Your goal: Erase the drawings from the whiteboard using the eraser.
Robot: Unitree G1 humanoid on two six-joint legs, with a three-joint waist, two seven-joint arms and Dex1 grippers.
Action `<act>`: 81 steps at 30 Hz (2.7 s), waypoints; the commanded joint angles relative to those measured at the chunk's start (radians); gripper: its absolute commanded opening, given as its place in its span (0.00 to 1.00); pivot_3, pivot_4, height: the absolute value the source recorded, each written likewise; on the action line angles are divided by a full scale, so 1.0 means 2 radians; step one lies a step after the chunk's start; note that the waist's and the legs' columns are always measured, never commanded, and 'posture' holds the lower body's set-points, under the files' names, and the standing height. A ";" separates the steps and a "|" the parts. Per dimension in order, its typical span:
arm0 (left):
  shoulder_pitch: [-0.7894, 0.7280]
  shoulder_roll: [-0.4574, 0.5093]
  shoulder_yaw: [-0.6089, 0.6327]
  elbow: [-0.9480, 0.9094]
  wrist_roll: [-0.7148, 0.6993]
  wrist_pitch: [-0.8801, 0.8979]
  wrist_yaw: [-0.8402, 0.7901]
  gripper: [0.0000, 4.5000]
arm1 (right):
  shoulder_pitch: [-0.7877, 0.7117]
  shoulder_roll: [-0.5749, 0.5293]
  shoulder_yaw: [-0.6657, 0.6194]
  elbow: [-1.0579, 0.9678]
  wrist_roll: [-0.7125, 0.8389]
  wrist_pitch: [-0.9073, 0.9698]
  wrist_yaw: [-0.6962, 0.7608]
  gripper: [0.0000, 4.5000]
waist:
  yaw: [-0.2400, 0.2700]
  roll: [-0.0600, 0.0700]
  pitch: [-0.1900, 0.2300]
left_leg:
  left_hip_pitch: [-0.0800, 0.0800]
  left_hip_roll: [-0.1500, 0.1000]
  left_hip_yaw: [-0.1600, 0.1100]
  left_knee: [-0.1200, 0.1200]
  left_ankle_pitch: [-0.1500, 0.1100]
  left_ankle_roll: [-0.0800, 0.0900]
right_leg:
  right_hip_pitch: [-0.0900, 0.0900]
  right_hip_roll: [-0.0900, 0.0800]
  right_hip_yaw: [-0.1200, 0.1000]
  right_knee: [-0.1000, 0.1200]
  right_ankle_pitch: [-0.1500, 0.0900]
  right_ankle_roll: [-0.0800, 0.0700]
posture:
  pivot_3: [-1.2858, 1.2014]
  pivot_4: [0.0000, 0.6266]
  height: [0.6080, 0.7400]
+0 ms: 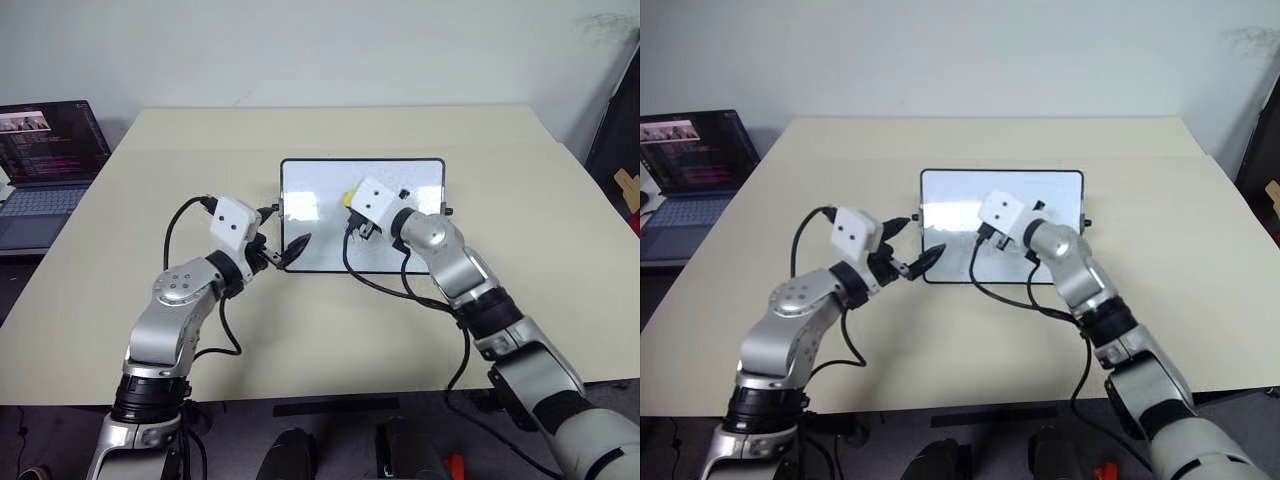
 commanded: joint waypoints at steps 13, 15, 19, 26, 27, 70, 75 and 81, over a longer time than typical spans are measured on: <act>0.001 0.003 0.006 -0.010 0.001 -0.012 -0.003 1.00 | 0.024 -0.020 -0.002 0.001 0.001 0.001 0.069 0.27 | 0.000 0.000 0.000 | 0.000 0.000 0.000 0.000 0.000 0.000 | 0.000 0.000 0.000 0.000 0.000 0.000 | 0.52 0.24 1.00; 0.001 0.002 0.005 -0.009 0.002 -0.014 -0.003 1.00 | 0.027 -0.017 -0.002 -0.006 -0.004 0.000 0.068 0.27 | 0.000 0.000 0.000 | 0.000 0.000 0.000 0.000 0.000 0.001 | 0.000 0.000 0.000 0.000 0.000 0.000 | 0.52 0.24 1.00; 0.003 0.002 0.005 -0.009 0.002 -0.015 -0.003 1.00 | 0.008 0.001 -0.048 -0.003 0.004 -0.035 -0.003 0.27 | -0.001 0.000 0.000 | 0.001 0.000 0.000 0.000 0.000 0.001 | 0.001 0.000 0.000 0.001 0.000 0.000 | 0.52 0.24 1.00; -0.006 0.006 0.005 0.000 0.006 -0.026 -0.006 1.00 | 0.073 0.049 -0.183 -0.169 0.224 0.121 0.051 0.27 | 0.001 0.000 0.000 | -0.001 0.001 0.000 0.000 0.000 0.000 | 0.000 0.000 0.000 -0.001 0.000 -0.001 | 0.52 0.24 1.00; -0.007 0.006 0.005 0.001 0.007 -0.028 -0.006 1.00 | 0.090 0.053 -0.200 -0.207 0.269 0.166 0.064 0.27 | 0.002 0.000 0.000 | -0.001 0.001 -0.001 -0.001 0.000 0.000 | 0.000 0.000 -0.001 -0.001 0.000 -0.001 | 0.52 0.24 1.00; 0.039 0.018 -0.017 -0.013 0.006 -0.041 -0.051 1.00 | 0.103 -0.004 -0.040 -0.105 0.058 -0.028 -0.019 0.27 | 0.002 0.000 0.000 | 0.004 0.001 -0.001 -0.001 0.000 0.001 | 0.005 0.002 -0.001 -0.002 0.000 -0.001 | 0.52 0.24 1.00; 0.034 0.016 -0.017 -0.011 0.005 -0.041 -0.054 1.00 | 0.119 -0.006 -0.021 -0.082 0.040 -0.034 -0.006 0.27 | 0.001 0.000 0.000 | 0.003 0.001 -0.001 -0.001 0.000 0.001 | 0.004 0.001 -0.001 -0.003 0.000 -0.001 | 0.52 0.24 1.00; 0.024 0.014 -0.020 0.001 0.007 -0.046 -0.059 1.00 | 0.165 -0.028 0.018 -0.095 0.004 -0.034 0.030 0.27 | 0.001 0.000 0.000 | 0.004 0.001 -0.001 -0.001 0.000 0.001 | 0.005 0.001 -0.001 -0.002 0.000 -0.001 | 0.52 0.24 1.00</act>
